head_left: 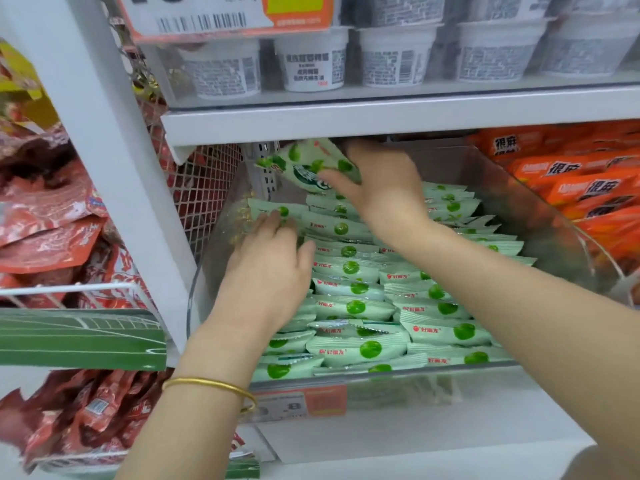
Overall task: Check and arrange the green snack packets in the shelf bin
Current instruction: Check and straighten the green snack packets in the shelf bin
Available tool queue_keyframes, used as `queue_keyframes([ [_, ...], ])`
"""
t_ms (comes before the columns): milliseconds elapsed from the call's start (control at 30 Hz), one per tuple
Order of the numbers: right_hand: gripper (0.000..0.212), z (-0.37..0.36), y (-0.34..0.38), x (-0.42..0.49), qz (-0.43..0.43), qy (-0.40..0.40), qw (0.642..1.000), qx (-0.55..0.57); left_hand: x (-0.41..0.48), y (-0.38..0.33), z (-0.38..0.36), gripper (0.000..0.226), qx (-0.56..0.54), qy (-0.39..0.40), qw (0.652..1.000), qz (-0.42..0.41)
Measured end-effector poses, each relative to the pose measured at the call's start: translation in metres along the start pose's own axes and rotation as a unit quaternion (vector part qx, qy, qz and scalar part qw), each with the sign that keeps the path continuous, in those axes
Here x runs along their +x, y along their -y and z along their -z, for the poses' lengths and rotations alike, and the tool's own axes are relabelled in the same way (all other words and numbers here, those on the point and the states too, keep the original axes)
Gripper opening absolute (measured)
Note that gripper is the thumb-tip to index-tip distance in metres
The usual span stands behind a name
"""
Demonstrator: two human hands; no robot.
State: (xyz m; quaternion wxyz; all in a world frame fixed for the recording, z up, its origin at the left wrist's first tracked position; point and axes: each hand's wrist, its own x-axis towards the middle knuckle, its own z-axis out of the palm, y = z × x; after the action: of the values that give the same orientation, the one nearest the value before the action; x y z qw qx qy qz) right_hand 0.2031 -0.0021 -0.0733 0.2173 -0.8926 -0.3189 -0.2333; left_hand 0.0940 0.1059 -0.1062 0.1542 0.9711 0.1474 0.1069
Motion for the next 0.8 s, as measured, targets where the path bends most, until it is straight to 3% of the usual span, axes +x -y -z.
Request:
queue_keyframes([
  [200, 0.034, -0.038, 0.009, 0.03, 0.067, 0.034, 0.997, 0.025, 0.005, 0.003, -0.005, 0.053, 0.02, 0.034, 0.999, 0.008],
  [500, 0.042, -0.063, 0.021, 0.064, 0.124, 0.2, 0.964, -0.127, 0.005, 0.004, -0.005, 0.046, -0.01, 0.025, 0.999, 0.022],
  [567, 0.042, -0.059, 0.015, 0.061, 0.137, 0.169, 0.968, -0.123, 0.004, 0.005, -0.003, 0.045, -0.016, 0.028, 0.999, 0.026],
  [667, 0.026, -0.053, 0.008, 0.058, 0.182, 0.079, 0.98, -0.029, 0.003, 0.005, -0.002, 0.046, -0.021, 0.026, 0.999, 0.025],
  [734, 0.014, -0.054, 0.008, 0.054, 0.214, 0.104, 0.971, -0.018, 0.004, 0.004, -0.002, 0.046, -0.022, 0.027, 0.999, 0.026],
  [800, 0.021, -0.06, 0.009, 0.05, 0.2, 0.153, 0.967, -0.044, 0.005, 0.004, -0.003, 0.044, -0.023, 0.028, 0.999, 0.028],
])
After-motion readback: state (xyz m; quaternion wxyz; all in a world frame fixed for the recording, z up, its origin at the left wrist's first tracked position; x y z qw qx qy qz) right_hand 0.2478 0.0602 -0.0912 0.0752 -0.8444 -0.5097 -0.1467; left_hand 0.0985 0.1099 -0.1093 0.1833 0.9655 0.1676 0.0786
